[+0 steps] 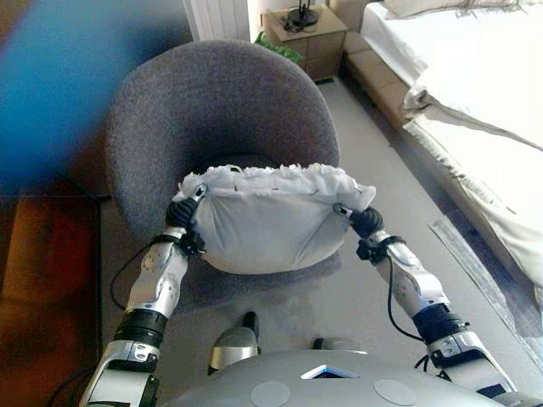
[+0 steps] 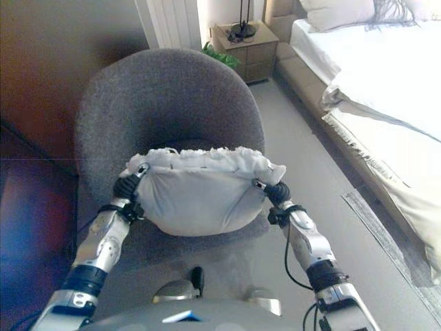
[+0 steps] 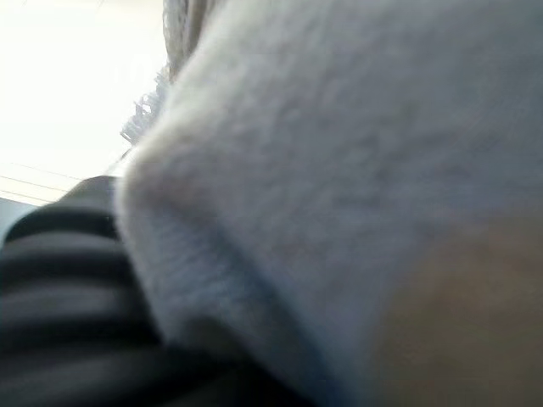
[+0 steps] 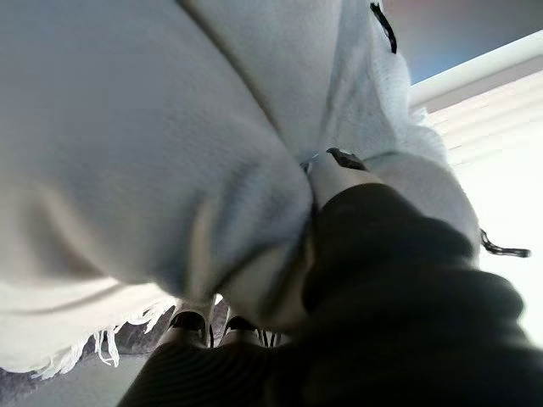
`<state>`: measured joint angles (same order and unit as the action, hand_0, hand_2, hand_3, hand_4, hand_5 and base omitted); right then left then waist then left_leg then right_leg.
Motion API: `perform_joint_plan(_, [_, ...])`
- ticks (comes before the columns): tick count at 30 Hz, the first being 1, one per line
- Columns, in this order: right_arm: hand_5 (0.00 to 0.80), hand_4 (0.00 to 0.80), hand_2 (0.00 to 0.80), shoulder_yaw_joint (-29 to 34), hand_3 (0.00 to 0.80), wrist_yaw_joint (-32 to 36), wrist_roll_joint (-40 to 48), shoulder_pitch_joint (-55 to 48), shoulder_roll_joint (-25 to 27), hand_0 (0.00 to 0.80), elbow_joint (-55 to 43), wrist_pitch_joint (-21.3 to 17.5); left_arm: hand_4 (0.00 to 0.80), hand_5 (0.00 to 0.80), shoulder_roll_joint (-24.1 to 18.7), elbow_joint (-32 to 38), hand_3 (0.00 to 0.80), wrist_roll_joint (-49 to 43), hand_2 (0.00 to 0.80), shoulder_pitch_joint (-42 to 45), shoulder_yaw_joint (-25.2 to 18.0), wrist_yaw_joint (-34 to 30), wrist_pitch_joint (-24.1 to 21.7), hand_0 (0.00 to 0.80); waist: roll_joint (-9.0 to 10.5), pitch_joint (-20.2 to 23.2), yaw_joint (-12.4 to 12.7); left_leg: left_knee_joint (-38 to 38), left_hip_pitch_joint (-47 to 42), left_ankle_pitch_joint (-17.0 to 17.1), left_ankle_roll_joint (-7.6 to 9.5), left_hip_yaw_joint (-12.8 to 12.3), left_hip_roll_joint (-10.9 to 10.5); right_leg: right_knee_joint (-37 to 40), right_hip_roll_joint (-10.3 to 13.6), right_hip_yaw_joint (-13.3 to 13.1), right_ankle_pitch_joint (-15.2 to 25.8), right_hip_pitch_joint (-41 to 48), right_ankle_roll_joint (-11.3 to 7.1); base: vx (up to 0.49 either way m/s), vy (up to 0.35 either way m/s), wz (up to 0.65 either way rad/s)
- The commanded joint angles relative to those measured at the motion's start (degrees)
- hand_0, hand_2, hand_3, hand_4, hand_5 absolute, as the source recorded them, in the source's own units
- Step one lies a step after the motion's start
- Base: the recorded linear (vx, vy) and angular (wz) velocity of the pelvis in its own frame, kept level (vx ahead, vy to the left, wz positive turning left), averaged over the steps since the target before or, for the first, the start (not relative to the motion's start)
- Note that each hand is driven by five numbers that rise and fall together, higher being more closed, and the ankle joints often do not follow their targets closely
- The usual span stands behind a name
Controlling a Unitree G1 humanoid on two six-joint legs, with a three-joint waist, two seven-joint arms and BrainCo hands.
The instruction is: Pick up the cushion and take it to the sofa
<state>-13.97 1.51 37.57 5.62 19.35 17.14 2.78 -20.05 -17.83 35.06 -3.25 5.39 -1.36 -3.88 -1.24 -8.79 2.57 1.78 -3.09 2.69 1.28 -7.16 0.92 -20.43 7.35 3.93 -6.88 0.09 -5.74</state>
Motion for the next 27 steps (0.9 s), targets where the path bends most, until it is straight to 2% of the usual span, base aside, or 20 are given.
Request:
perform_joint_plan(1, [0.8, 0.8, 0.8, -0.59, 0.8, -0.3, -0.3, 0.23, -4.92, 0.8, -5.39, -6.41, 0.8, 0.8, -1.15, 5.13, 0.8, 3.17, 0.8, -4.1, 1.04, -3.08, -3.25, 0.8, 2.11, 6.02, -1.18, -4.75, 2.98, -4.76, 1.79, 0.56, -2.51, -21.57, 9.23, -3.21, 18.67, -4.82, -2.11, 0.193, 0.225, 0.05])
perform_joint_plan(3, [0.8, 0.8, 0.8, -0.26, 0.8, -0.65, -0.32, -0.91, -4.87, 0.8, -5.22, -6.25, 0.8, 0.8, -0.85, 5.57, 0.8, 2.71, 0.8, -4.02, 1.19, -3.15, -3.0, 0.8, 2.1, 5.55, -1.78, -4.29, 1.55, -5.67, 2.01, 1.56, -2.84, -22.44, 8.59, -4.44, 20.98, -8.73, -2.47, 0.2, 0.084, 0.14])
perform_joint_plan(5, [0.8, 0.8, 0.8, 0.2, 0.8, -0.52, 0.7, -1.32, -4.68, 0.8, -5.17, -5.73, 0.8, 0.8, -1.0, 5.7, 0.8, 1.83, 0.8, -3.77, 1.23, -3.05, -3.0, 0.8, 2.45, 4.93, -2.28, -3.99, 0.51, -6.06, 1.53, 1.9, -2.54, -19.06, 7.66, -4.94, 21.39, -10.37, -2.99, 0.221, -0.064, 0.07])
perform_joint_plan(8, [0.8, 0.8, 0.8, 1.38, 0.8, 0.87, 1.69, -1.61, -4.2, 0.8, -5.3, -4.53, 0.8, 0.8, -1.83, 5.2, 0.8, 1.19, 0.8, -3.79, 1.53, -2.26, -3.45, 0.8, 4.38, 3.69, -3.32, -4.53, -1.35, -7.56, 0.18, 1.96, -1.77, -4.67, 6.66, -4.57, 21.26, -10.47, -4.32, 0.276, -0.193, 0.11])
perform_joint_plan(9, [0.8, 0.8, 0.8, 1.58, 0.8, 1.57, 2.24, -1.3, -3.59, 0.8, -4.95, -4.41, 0.8, 0.8, -1.97, 5.12, 0.8, 0.8, 0.8, -3.99, 1.78, -1.71, -3.48, 0.8, 5.54, 3.4, -3.66, -4.96, -2.18, -8.6, -0.29, 2.01, -1.74, 2.3, 6.23, -3.96, 21.18, -10.42, -4.9, 0.323, -0.174, -0.05])
perform_joint_plan(12, [0.8, 0.8, 0.8, 2.26, 0.8, 2.84, 4.59, 0.35, -1.54, 0.8, -3.99, -3.79, 0.8, 0.8, -1.74, 5.46, 0.8, 0.19, 0.8, -4.23, 2.46, -0.88, -2.82, 0.8, 7.46, 2.8, -4.29, -5.75, -4.5, -11.77, -0.16, 2.77, -2.87, 15.77, 3.17, -1.3, 19.72, -10.61, -5.87, 0.352, -0.084, -0.08])
perform_joint_plan(14, [0.8, 0.8, 0.8, 2.73, 0.8, 2.95, 5.72, 0.9, -0.93, 0.8, -3.98, -3.48, 0.8, 0.8, -1.32, 6.02, 0.8, -0.62, 0.8, -3.46, 2.66, -1.06, -2.32, 0.8, 7.89, 2.72, -4.49, -6.08, -6.06, -13.08, 0.16, 3.44, -3.51, 20.49, 1.58, 0.16, 19.69, -11.26, -5.96, 0.382, -0.023, 0.16])
perform_joint_plan(17, [0.8, 0.8, 0.8, 3.18, 0.8, 3.13, 5.34, 0.85, -1.18, 0.8, -4.47, -3.55, 0.8, 0.8, -1.01, 6.81, 0.8, -1.68, 0.8, -2.1, 2.49, -1.66, -2.17, 0.8, 8.42, 2.95, -4.21, -7.32, -7.43, -15.13, 0.8, 3.77, -4.02, 19.13, 2.59, 0.92, 20.81, -11.64, -5.66, 0.313, -0.059, 0.4])
perform_joint_plan(20, [0.8, 0.8, 0.8, 2.9, 0.8, 3.56, 3.91, 0.06, -1.63, 0.8, -6.37, -3.02, 0.8, 0.8, -1.09, 8.33, 0.8, -1.86, 0.8, -1.08, 1.16, -1.83, -1.34, 0.8, 8.55, 3.68, -3.78, -10.97, -7.33, -17.34, 0.72, 2.07, -3.3, 14.05, 5.01, 1.93, 19.7, -10.6, -5.2, 0.274, -0.11, 0.27])
perform_joint_plan(22, [0.8, 0.8, 0.8, 2.14, 0.8, 4.14, 3.34, -0.47, -1.84, 0.8, -7.19, -2.86, 0.8, 0.8, -1.01, 9.09, 0.8, -1.34, 0.8, -0.24, 0.62, -0.76, -1.11, 0.8, 8.11, 4.45, -3.55, -12.62, -7.32, -16.26, -0.18, 0.8, -1.92, 14.68, 4.62, 3.47, 17.33, -8.91, -4.55, 0.286, -0.156, -0.01])
perform_joint_plan(26, [0.8, 0.8, 0.8, 0.24, 0.8, 3.9, 3.23, 0.98, -0.99, 0.8, -10.01, -1.65, 0.8, 0.8, -0.34, 10.82, 0.8, 0.29, 0.8, 0.39, 0.38, 1.94, -1.51, 0.8, 6.67, 5.35, -4.15, -14.22, -7.96, -10.81, -2.58, 0.52, 1.2, 13.86, 2.35, 3.02, 12.79, -7.33, -2.71, 0.231, -0.119, -0.15])
perform_joint_plan(27, [0.8, 0.8, 0.8, 0.17, 0.8, 4.3, 3.26, 1.29, -0.85, 0.8, -10.14, -1.41, 0.8, 0.8, -0.36, 10.77, 0.8, 0.52, 0.8, 0.23, 0.4, 2.27, -1.75, 0.8, 6.55, 5.41, -4.23, -14.51, -7.94, -10.33, -2.83, 0.57, 1.47, 13.89, 2.05, 3.03, 12.41, -7.05, -2.45, 0.183, -0.143, -0.02])
